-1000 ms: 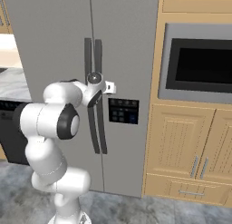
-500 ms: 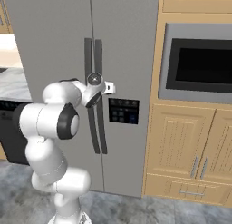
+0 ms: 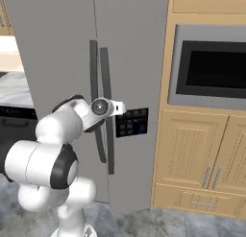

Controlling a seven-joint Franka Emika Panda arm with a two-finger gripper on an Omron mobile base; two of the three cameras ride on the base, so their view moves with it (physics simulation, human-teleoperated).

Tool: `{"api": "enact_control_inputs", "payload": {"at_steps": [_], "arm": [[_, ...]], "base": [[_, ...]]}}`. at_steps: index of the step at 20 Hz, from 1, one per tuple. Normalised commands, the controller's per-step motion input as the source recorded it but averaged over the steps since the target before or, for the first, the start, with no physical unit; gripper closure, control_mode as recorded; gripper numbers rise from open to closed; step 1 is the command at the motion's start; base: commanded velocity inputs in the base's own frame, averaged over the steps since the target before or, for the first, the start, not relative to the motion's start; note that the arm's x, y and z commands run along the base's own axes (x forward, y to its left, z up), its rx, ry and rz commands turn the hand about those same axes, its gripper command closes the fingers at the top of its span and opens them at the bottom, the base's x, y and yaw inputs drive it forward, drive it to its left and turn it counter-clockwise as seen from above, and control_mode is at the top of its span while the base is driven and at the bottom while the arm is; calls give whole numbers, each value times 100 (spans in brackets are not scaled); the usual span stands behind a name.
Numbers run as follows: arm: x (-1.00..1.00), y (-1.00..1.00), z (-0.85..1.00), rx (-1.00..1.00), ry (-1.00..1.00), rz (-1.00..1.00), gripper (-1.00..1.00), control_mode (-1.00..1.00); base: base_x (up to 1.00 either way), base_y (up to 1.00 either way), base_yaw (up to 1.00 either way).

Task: Open the freezer door, pick up the ice cube tray from the freezer, and place it on the dining counter.

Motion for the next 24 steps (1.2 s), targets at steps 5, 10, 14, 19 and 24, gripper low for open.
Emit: {"api": "enact_control_inputs", "payload": {"at_steps": [5, 10, 14, 19, 24], "arm": [[-79, -77, 52, 0, -7, -8, 100, -100], [-56, -75, 53, 0, 1, -17, 100, -100], [-46, -61, 47, 0, 10, -21, 100, -100], [-50, -56, 56, 0, 23, -20, -100, -100], [-87, 0, 88, 0, 30, -12, -100, -100]], "base": [[0, 0, 0], [0, 0, 0], [0, 0, 0], [0, 0, 0], [0, 0, 0]]}}
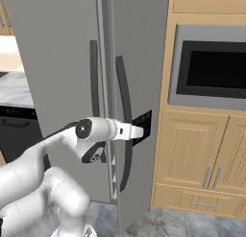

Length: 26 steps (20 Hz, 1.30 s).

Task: Open the freezer door, pick up the ice cube tray from the freezer, and place it on the dining counter.

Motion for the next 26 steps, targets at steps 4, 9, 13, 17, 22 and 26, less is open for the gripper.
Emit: {"api": "enact_control_inputs", "payload": {"at_steps": [4, 9, 13, 17, 22, 26], "arm": [[-91, 74, 100, -8, 26, 0, -100, -100], [-1, 100, 100, -19, 27, 0, -100, -100], [60, 87, 83, -19, 30, 0, -100, -100], [100, 40, 28, -9, 45, 0, -100, -100], [100, 1, 4, -3, 47, 0, -100, -100], [100, 0, -9, -14, 35, 0, -100, -100]], "base": [[0, 0, 0], [0, 0, 0], [0, 0, 0], [0, 0, 0], [0, 0, 0], [0, 0, 0]]}}
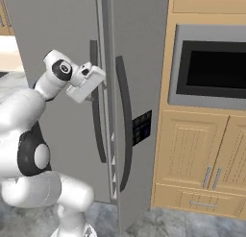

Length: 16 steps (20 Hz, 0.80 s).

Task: Open the freezer door, pick up the ice cube tray from the freezer, and place it on the dining counter.

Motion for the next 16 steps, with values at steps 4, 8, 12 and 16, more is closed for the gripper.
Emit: {"api": "enact_control_inputs", "payload": {"at_steps": [4, 8, 12, 16], "arm": [[84, -14, -18, -15, 31, 0, -100, -100], [70, -83, -31, -4, 30, -4, -100, -100], [12, -100, -21, 0, 16, -4, -100, -100], [-22, -100, -3, 0, 9, -4, -100, -100]], "base": [[0, 0, 0], [0, 0, 0], [0, 0, 0], [0, 0, 0]]}}
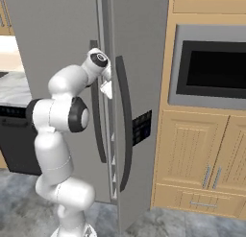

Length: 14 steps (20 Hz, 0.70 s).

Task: Open the freezer door, pick up the ice cube tray from the freezer, and place it on the dining counter.

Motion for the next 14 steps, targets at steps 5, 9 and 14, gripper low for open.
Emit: {"api": "enact_control_inputs", "payload": {"at_steps": [5, 9, 14], "arm": [[-76, -100, 0, 1, 3, -7, -100, -100], [-87, -100, 0, 3, 0, -8, -100, -100], [-47, -74, 0, 9, 0, -6, -100, -100]], "base": [[0, 0, 0], [0, 0, 0], [0, 0, 0]]}}
